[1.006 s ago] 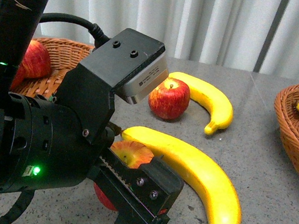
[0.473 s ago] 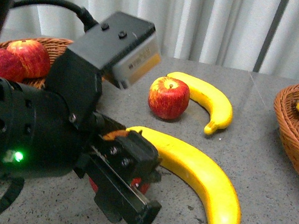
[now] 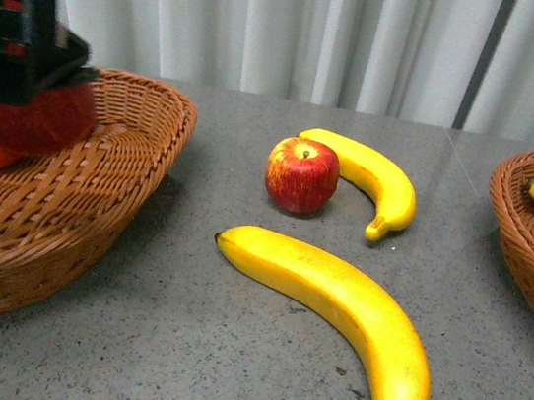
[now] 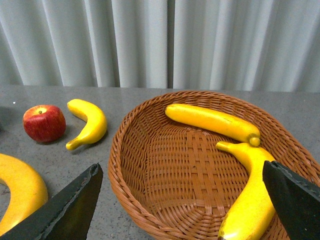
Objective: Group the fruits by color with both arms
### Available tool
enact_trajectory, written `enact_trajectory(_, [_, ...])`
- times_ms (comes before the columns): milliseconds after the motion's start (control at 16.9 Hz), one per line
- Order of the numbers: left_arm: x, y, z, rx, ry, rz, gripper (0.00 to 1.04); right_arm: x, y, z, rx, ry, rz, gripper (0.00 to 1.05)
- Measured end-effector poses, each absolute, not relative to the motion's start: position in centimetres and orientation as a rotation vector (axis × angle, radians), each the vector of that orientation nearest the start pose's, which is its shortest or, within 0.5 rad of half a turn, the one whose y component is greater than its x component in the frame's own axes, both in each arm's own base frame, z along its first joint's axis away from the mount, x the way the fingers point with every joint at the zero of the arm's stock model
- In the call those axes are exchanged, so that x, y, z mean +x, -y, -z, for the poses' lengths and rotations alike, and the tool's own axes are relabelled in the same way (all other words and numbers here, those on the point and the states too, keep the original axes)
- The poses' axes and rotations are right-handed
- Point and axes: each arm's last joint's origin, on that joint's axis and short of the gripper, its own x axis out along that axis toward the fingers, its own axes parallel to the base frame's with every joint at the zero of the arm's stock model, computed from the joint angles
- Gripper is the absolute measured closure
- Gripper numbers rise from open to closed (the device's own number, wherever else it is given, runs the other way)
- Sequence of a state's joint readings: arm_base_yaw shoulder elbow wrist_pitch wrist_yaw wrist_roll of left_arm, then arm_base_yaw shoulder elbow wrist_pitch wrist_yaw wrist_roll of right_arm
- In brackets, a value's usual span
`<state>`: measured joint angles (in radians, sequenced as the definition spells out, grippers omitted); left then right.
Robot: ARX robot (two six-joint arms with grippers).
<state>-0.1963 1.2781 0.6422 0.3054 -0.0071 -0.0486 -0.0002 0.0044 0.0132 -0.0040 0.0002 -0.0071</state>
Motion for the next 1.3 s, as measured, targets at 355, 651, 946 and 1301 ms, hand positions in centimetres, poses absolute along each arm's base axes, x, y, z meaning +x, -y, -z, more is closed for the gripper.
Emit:
enact_trajectory(355, [27.4, 1.1, -19.0, -0.154, -0.425, 0.026, 0.47, 9.7, 0.0, -16.7, -0.007, 0.005, 0.000, 0.07])
enact_trajectory(651, [28.2, 0.9, -17.2, -0.166, -0.476, 0.062, 0.48, 9.7, 0.0, -16.7, -0.007, 0.005, 0.000, 0.07])
enact_trajectory(946, [28.1, 1.7, -17.5, -0.151, -0.470, 0.087, 0.08, 9.7, 0.0, -16.7, -0.007, 0.005, 0.000, 0.07])
enact_trajectory(1301, [25.5, 4.3, -23.0, -0.035, -0.273, 0.160, 0.07, 9.7, 0.0, -16.7, -0.007, 0.005, 0.000, 0.07])
